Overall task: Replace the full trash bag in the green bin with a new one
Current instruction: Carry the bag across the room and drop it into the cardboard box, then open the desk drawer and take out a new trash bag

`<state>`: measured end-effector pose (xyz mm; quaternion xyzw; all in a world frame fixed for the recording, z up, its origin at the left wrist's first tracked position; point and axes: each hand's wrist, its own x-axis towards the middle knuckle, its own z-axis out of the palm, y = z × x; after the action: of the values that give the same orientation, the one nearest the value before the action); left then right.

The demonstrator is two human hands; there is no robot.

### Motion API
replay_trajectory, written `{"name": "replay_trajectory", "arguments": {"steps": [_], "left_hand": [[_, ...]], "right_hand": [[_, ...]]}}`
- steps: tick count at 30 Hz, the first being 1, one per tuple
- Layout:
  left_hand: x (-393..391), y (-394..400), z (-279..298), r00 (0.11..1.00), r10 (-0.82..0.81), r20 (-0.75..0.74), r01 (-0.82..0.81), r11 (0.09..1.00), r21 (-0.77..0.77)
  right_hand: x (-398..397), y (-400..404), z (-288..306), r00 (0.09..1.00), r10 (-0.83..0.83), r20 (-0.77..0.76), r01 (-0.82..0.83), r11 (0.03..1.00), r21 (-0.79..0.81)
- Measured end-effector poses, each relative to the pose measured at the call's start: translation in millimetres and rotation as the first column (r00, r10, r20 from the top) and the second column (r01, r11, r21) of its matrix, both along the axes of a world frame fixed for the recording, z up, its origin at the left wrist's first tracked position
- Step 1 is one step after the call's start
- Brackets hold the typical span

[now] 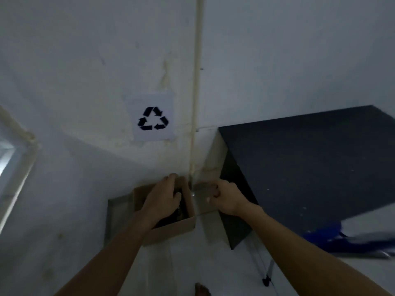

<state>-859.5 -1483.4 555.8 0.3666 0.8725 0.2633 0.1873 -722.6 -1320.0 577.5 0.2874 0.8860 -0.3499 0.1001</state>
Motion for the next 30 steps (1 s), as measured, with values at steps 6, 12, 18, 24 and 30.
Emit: {"name": "replay_trajectory", "arguments": {"steps": [6,12,18,24,30], "left_hand": [[87.3,39.2,12.1,0.975,-0.219,-0.033,0.221,0.975,0.038],[205.4,105.3,31.8,0.91,-0.414,0.028,0.412,0.909,0.055],[319.0,183.0,48.6,0.813,-0.579,0.055,0.571,0.813,0.112],[437.7,269.0,55.6,0.754,-0.657,0.027,0.645,0.747,0.164],[557.5,342.8,42.8,0.714,-0.698,0.059,0.683,0.712,0.163]], "right_hand": [[124.2,7.5,40.2,0.949,-0.308,-0.073,0.298,0.947,-0.124],[256.5,31.1,50.8,0.836,-0.539,-0.105,0.541,0.841,-0.014],[381.2,77.1,51.3,0.732,-0.674,-0.095,0.679,0.734,0.019],[505.1,141.3,51.2,0.677,-0.731,-0.088,0.736,0.675,0.048],[618.0,202.2,48.1,0.659,-0.749,-0.064,0.752,0.658,0.037]]}}
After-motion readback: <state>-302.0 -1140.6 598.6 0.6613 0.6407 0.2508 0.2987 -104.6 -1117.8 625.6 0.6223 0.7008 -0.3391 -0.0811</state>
